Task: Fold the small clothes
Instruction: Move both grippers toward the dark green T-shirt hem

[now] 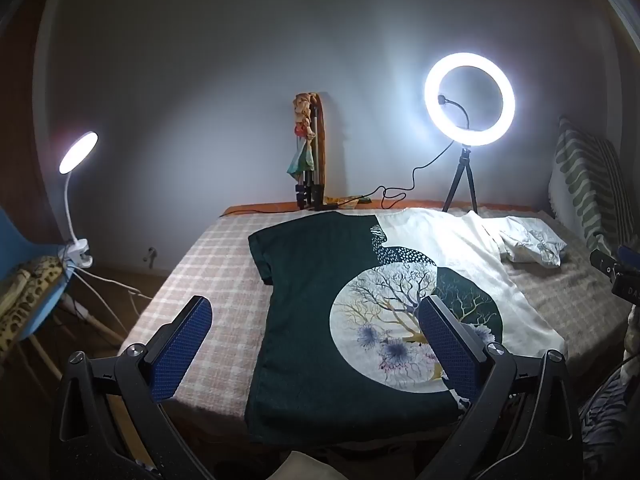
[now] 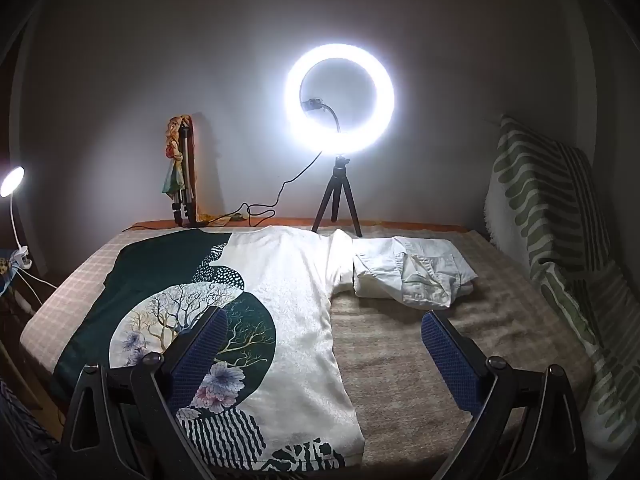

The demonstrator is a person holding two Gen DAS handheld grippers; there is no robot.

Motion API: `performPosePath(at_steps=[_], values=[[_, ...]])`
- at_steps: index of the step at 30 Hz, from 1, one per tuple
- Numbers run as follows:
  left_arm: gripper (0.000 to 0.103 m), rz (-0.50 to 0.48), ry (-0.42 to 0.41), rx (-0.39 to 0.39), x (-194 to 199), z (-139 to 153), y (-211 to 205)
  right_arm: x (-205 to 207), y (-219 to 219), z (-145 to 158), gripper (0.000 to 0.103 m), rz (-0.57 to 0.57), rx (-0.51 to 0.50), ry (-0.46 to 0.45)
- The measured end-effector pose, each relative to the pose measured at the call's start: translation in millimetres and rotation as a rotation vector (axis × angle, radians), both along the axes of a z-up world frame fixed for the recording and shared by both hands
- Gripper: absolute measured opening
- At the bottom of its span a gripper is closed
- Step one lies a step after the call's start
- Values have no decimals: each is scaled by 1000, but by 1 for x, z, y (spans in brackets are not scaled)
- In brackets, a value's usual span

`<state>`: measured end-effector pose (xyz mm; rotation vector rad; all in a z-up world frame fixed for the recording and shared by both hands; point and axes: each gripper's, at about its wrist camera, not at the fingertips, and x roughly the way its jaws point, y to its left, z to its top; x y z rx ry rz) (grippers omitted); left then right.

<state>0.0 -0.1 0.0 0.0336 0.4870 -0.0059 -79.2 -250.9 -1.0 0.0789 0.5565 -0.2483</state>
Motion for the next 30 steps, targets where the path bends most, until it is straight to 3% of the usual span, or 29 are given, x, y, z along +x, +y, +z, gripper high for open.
performPosePath(at_steps=[8, 12, 16, 20, 28, 30], values=[[103, 32, 32, -25, 2, -12, 11, 13, 7, -5, 99, 30, 17, 6], [103, 35, 61, -73, 9, -19, 25, 29, 18, -3, 99, 74, 19, 9], [103, 49, 92, -70, 13, -30, 36, 48, 30, 6, 99, 130, 15, 5], [102, 51, 150, -131, 19, -47, 53, 75, 47, 14, 99, 196, 40, 6], [84, 67, 279, -301, 28, -92, 95, 134, 89, 14, 99, 324, 64, 49], [75, 69, 317, -360, 27, -107, 107, 148, 98, 11, 98, 349, 78, 69]])
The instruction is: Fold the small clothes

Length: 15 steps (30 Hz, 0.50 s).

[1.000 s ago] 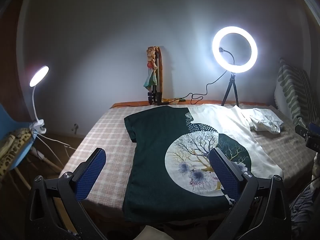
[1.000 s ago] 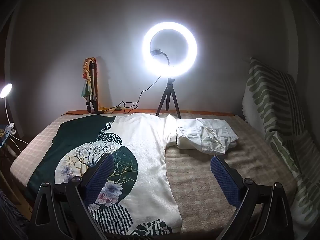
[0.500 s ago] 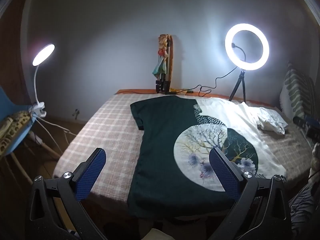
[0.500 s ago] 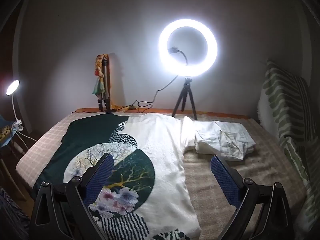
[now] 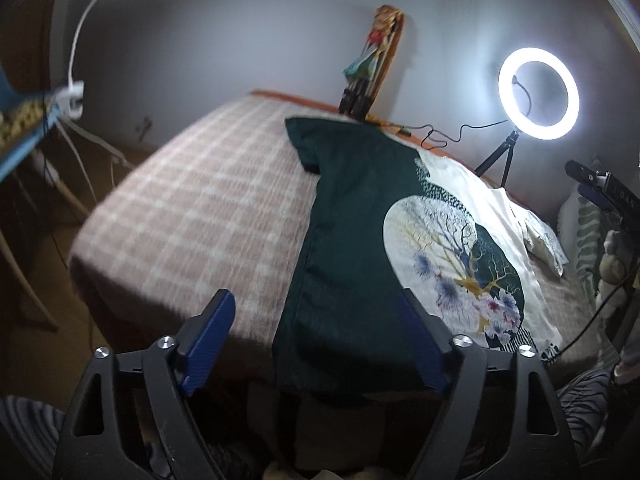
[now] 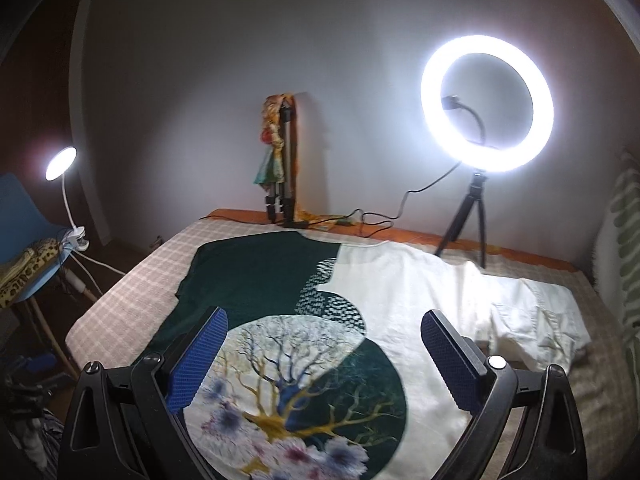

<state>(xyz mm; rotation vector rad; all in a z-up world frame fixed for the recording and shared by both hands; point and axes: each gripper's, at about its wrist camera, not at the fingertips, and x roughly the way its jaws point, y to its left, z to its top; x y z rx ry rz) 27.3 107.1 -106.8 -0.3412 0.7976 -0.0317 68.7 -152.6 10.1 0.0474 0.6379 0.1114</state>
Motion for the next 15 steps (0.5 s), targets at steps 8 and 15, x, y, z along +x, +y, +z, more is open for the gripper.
performPosePath(at_steps=[8, 15], values=[[68, 2, 118, -155, -7, -45, 26, 62, 55, -14, 94, 127, 17, 82], [56, -36, 165, -219, -1, -70, 26, 117, 109, -31, 92, 235, 42, 170]])
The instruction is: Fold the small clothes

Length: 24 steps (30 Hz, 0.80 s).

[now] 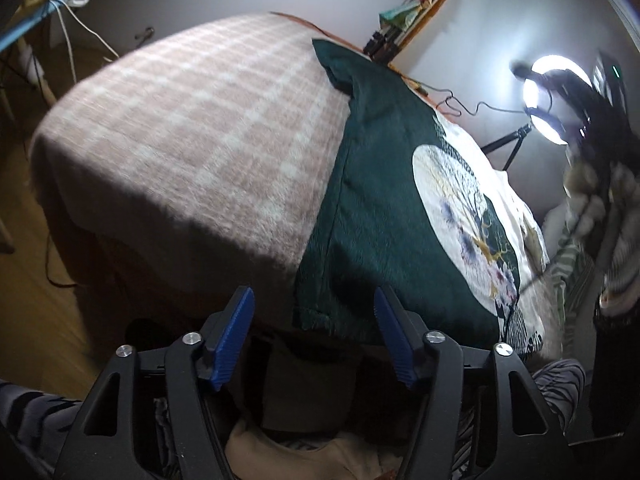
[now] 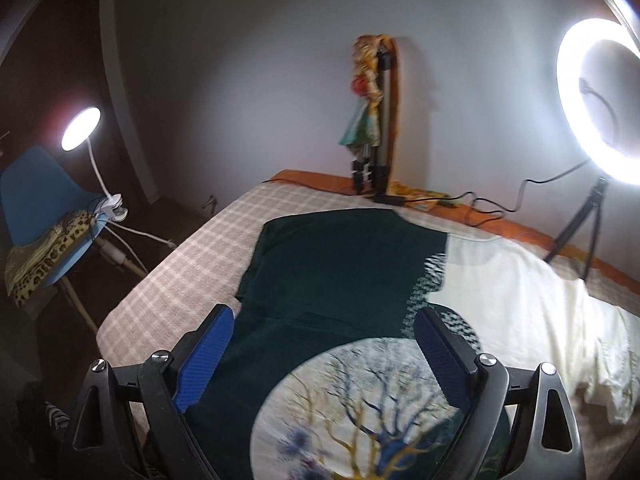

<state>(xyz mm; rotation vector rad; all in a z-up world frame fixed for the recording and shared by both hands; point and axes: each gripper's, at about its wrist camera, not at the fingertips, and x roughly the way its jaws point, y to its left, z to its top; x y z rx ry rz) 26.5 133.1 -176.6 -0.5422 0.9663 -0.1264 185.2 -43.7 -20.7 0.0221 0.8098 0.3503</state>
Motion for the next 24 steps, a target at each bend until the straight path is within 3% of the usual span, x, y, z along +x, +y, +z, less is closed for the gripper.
performPosePath(at_steps=[3, 13, 24], values=[[49, -20, -5, -25, 4, -5, -2, 24, 25, -11, 92, 33, -20, 28], [41, -61, -41, -63, 13, -11, -2, 97, 81, -38, 92, 95, -26, 133], [30, -84, -33, -135, 16, -26, 1, 180, 152, -93, 88, 88, -117, 225]])
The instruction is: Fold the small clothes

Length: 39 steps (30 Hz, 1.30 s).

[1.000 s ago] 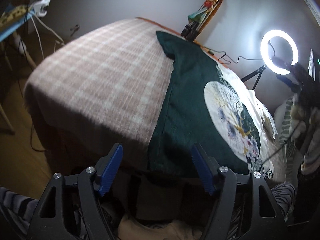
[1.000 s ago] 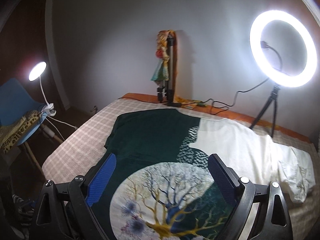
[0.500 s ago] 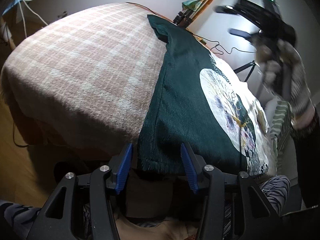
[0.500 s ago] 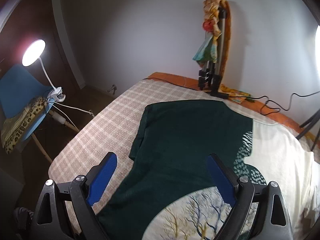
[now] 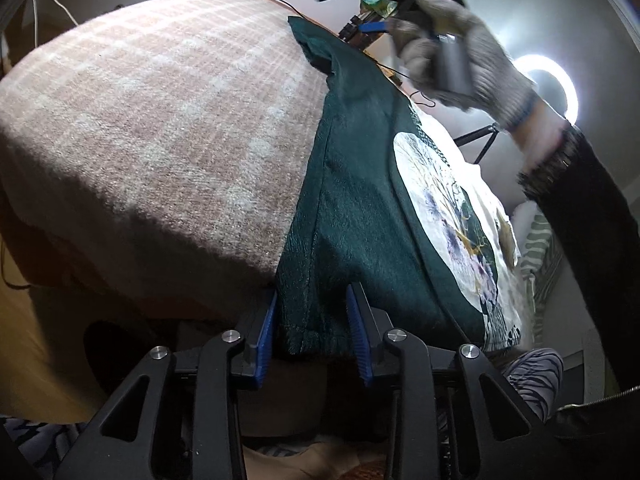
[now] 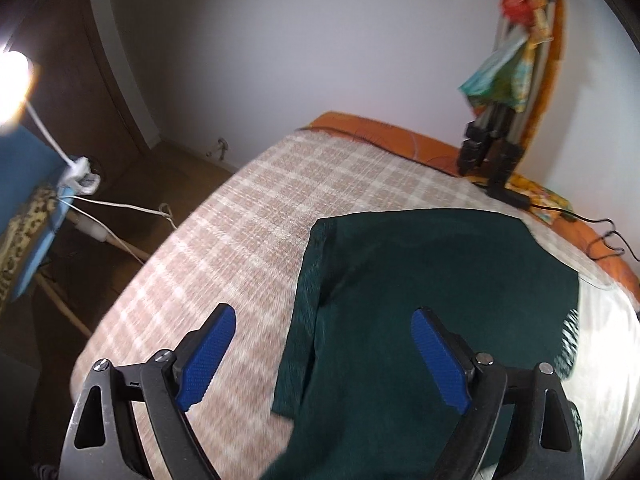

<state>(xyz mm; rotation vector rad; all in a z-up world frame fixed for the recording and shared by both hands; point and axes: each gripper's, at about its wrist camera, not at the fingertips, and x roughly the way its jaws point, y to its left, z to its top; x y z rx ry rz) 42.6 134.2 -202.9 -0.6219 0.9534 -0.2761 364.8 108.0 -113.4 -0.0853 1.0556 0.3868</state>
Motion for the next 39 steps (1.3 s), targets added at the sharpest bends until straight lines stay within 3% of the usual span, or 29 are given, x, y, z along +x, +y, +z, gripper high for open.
performPosePath(at_steps=[11, 17, 23, 30, 39], values=[[29, 16, 7, -81, 1, -6, 7, 40, 40, -39, 80, 4, -109, 32], [28, 21, 3, -88, -1, -6, 8, 51, 50, -54, 76, 14, -147, 52], [25, 28, 4, -100, -3, -7, 10, 58, 50, -64, 62, 39, -137, 84], [3, 3, -35, -98, -10, 1, 5, 67, 37, -60, 6, 26, -126, 98], [2, -72, -126, -61, -12, 31, -13, 67, -9, -34, 2, -44, -57, 43]])
